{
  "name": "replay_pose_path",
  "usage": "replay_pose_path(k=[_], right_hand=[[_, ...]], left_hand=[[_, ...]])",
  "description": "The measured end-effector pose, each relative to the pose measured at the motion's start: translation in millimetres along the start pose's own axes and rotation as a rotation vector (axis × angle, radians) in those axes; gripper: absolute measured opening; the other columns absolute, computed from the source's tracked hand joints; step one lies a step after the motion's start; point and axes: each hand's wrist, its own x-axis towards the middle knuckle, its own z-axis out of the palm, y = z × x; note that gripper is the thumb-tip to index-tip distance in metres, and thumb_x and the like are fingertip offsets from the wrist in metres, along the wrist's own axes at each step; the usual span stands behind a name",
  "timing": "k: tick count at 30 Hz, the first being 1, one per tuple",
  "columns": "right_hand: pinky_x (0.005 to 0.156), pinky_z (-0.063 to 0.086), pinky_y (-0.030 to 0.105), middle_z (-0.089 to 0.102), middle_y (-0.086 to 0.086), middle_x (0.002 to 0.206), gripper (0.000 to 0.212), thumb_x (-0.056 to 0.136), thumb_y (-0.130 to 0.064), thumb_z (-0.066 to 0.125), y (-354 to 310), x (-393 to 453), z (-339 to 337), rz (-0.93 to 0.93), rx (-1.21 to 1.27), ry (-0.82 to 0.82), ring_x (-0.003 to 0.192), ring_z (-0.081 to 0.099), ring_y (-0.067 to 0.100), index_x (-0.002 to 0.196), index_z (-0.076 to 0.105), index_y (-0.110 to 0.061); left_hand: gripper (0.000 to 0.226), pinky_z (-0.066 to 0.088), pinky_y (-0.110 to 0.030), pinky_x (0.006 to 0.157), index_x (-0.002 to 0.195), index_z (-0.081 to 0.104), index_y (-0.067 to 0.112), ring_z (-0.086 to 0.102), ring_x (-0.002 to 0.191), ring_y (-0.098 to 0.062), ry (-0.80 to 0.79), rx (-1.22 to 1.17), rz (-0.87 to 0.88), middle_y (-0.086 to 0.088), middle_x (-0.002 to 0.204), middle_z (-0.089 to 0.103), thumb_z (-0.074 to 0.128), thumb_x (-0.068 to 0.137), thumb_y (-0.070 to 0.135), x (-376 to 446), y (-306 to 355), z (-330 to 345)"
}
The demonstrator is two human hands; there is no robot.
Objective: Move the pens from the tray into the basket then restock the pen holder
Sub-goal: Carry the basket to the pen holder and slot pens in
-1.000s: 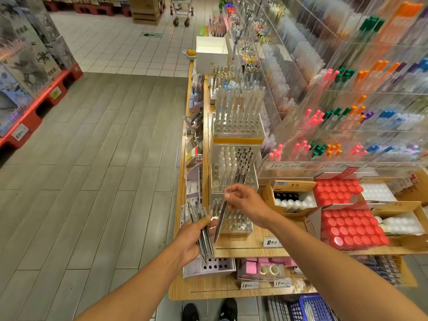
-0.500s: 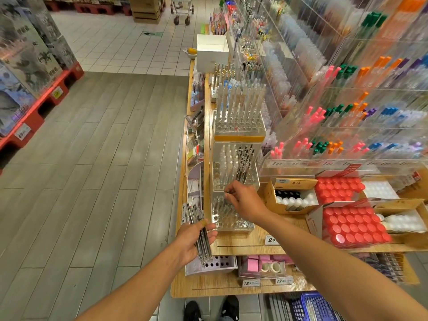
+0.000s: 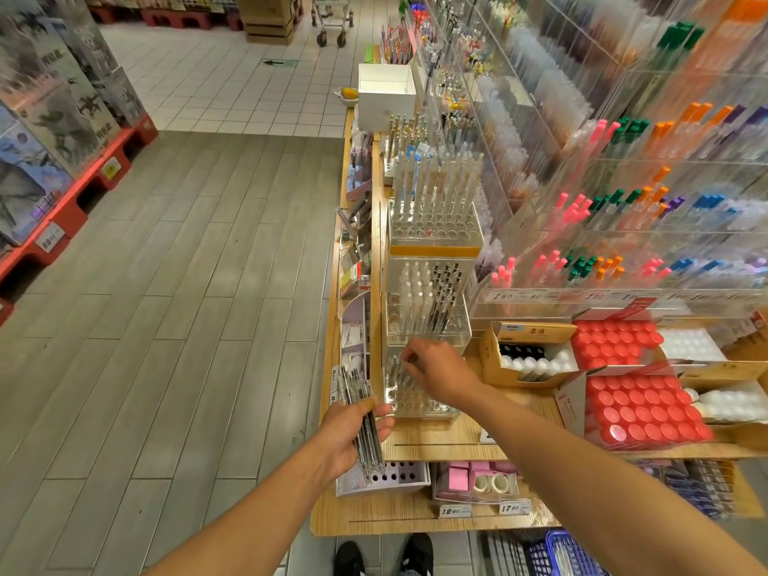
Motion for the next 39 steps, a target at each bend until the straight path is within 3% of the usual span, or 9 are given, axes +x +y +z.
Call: replay_pose_path(k=[4, 8, 13, 18, 21, 25, 32, 35, 39], right_hand=[[0.081, 0.045, 0.022, 0.069, 0.000, 0.093, 0.010, 0.093, -0.013, 0.059, -1.6, 3.7, 4.5, -0.038, -0.047, -0.040, 0.089, 0.057, 0.012, 0.095, 0.069, -0.013], [0.089, 0.047, 0.032, 0.067, 0.000, 0.079, 0.018, 0.091, -0.008, 0.055, -4.0, 4.1, 12.0, -0.103, -0.166, -0.025, 0.077, 0.056, 0.016, 0.081, 0.068, -0.013], [0.080, 0.047, 0.033, 0.065, 0.002, 0.089, 0.010, 0.088, -0.018, 0.063, -5.2, 6.2, 14.5, -0.155, -0.286, 0.024, 0.086, 0.053, 0.020, 0.091, 0.072, -0.014], [0.088, 0.050, 0.031, 0.069, -0.002, 0.105, 0.022, 0.095, -0.025, 0.059, -15.9, 4.5, -4.9, 0.179, 0.420, -0.193, 0.096, 0.062, 0.013, 0.112, 0.069, -0.015], [0.069, 0.049, 0.020, 0.069, -0.016, 0.090, 0.025, 0.098, -0.024, 0.054, -17.4, -3.5, -15.3, 0.327, 0.821, -0.359, 0.075, 0.061, -0.004, 0.116, 0.065, -0.011], [0.066, 0.042, 0.022, 0.066, -0.008, 0.082, 0.018, 0.096, -0.018, 0.057, -16.9, -7.9, -19.1, 0.390, 1.019, -0.412, 0.070, 0.054, 0.006, 0.110, 0.065, -0.012], [0.063, 0.047, 0.025, 0.058, 0.003, 0.080, 0.013, 0.092, -0.015, 0.061, -16.0, -7.9, -28.6, 0.396, 1.157, -0.366, 0.068, 0.053, 0.013, 0.097, 0.052, -0.007], [0.069, 0.052, 0.025, 0.061, 0.004, 0.088, 0.016, 0.093, -0.013, 0.060, -16.3, -5.5, -37.3, 0.350, 1.079, -0.222, 0.077, 0.060, 0.016, 0.106, 0.057, -0.006], [0.071, 0.054, 0.024, 0.062, 0.006, 0.094, 0.010, 0.093, -0.012, 0.060, -14.9, 0.3, -43.2, 0.314, 0.953, 0.057, 0.082, 0.060, 0.014, 0.103, 0.061, -0.009]], left_hand=[[0.026, 0.062, -0.033, 0.061, 0.120, 0.058, -0.007, 0.072, 0.073, -0.025, -0.039, 0.038, -0.004, -0.020, 0.096, 0.076, 0.058, 0.099, 0.008, 0.3, -0.8, -1.5], [0.026, 0.062, -0.032, 0.059, 0.122, 0.054, -0.006, 0.073, 0.078, -0.028, -0.063, 0.062, 0.009, -0.020, 0.096, 0.076, 0.057, 0.098, 0.004, -2.4, -1.1, 0.0], [0.033, 0.061, -0.031, 0.059, 0.126, 0.049, -0.007, 0.074, 0.080, -0.028, -0.102, 0.039, 0.025, -0.021, 0.100, 0.075, 0.059, 0.096, 0.003, -6.3, 0.7, -0.5], [0.042, 0.063, -0.036, 0.064, 0.125, 0.054, -0.008, 0.074, 0.078, -0.030, -0.184, -0.106, 0.051, -0.024, 0.106, 0.073, 0.066, 0.088, 0.009, -5.9, 1.8, 0.2], [0.048, 0.062, -0.037, 0.060, 0.118, 0.060, -0.010, 0.074, 0.074, -0.032, -0.228, -0.135, 0.039, -0.027, 0.098, 0.071, 0.072, 0.077, 0.012, -6.3, 0.9, 2.0], [0.047, 0.061, -0.034, 0.057, 0.114, 0.061, -0.012, 0.073, 0.068, -0.029, -0.261, -0.140, 0.020, -0.024, 0.085, 0.071, 0.072, 0.077, 0.014, -4.9, -0.4, 4.3], [0.035, 0.061, -0.037, 0.063, 0.115, 0.065, -0.008, 0.073, 0.074, -0.030, -0.260, -0.075, 0.020, -0.029, 0.101, 0.071, 0.064, 0.092, 0.019, 0.1, -0.2, 0.7], [0.031, 0.060, -0.041, 0.066, 0.116, 0.068, -0.001, 0.069, 0.083, -0.033, -0.187, -0.071, 0.025, -0.027, 0.104, 0.070, 0.062, 0.094, 0.019, 3.7, -3.4, -6.0], [0.027, 0.060, -0.035, 0.059, 0.117, 0.067, 0.001, 0.070, 0.067, -0.025, -0.089, -0.041, -0.003, -0.016, 0.083, 0.072, 0.059, 0.097, 0.017, 7.5, -9.4, -17.7]])
